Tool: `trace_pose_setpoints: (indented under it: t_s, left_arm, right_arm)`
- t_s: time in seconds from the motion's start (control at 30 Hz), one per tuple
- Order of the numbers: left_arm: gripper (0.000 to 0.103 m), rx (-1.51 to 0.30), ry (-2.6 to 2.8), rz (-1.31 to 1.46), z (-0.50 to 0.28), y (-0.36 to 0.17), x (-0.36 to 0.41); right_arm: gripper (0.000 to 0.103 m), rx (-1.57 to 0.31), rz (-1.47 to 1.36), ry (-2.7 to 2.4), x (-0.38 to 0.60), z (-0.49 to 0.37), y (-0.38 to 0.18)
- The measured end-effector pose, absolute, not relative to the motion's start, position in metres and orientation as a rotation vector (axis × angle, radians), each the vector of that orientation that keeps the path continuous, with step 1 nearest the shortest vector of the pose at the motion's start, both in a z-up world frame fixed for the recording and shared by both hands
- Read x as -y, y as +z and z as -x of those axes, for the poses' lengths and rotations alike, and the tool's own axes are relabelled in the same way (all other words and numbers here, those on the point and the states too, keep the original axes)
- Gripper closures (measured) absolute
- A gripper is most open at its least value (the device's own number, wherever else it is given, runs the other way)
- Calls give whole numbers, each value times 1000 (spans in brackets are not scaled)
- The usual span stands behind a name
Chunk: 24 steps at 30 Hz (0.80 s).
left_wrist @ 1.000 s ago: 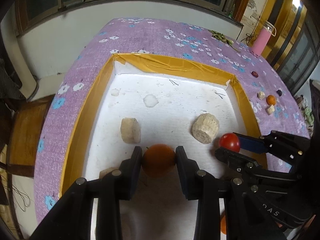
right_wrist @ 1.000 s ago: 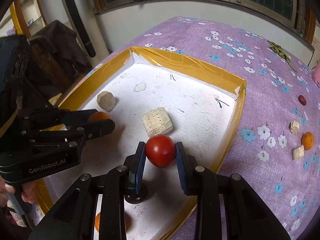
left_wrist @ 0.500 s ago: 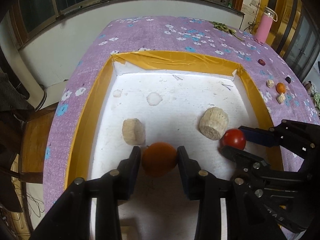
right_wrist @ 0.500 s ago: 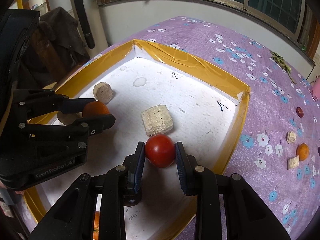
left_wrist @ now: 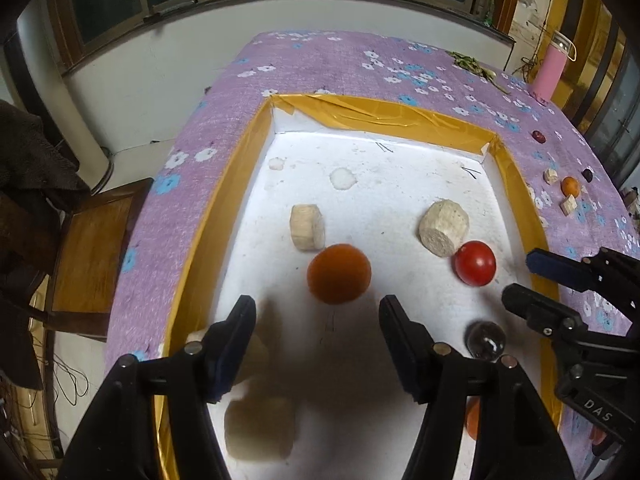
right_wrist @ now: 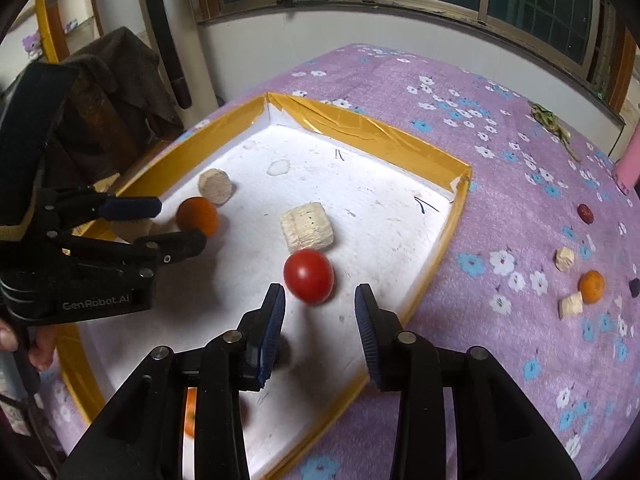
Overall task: Organize fruits
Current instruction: 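Move both tools back to the cloth and grasp the second orange with the right tool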
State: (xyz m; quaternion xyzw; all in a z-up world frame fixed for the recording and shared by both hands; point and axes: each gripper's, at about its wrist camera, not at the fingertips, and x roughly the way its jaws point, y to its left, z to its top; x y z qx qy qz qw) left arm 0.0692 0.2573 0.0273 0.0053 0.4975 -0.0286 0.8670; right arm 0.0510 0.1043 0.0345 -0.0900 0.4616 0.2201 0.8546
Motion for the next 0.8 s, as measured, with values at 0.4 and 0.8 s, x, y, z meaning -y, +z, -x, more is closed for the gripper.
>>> trace_pose_setpoints:
  t_s: [0.4,0.8]
  left_arm:
    - [22,-983,19,-15,-32,45,-247]
    - [16,-952,-42,-62,-27,64,-179]
  right_arm:
    - [67,-950,128,487,-69,-17,52]
    - [66,-996,21,400,14,-2,46]
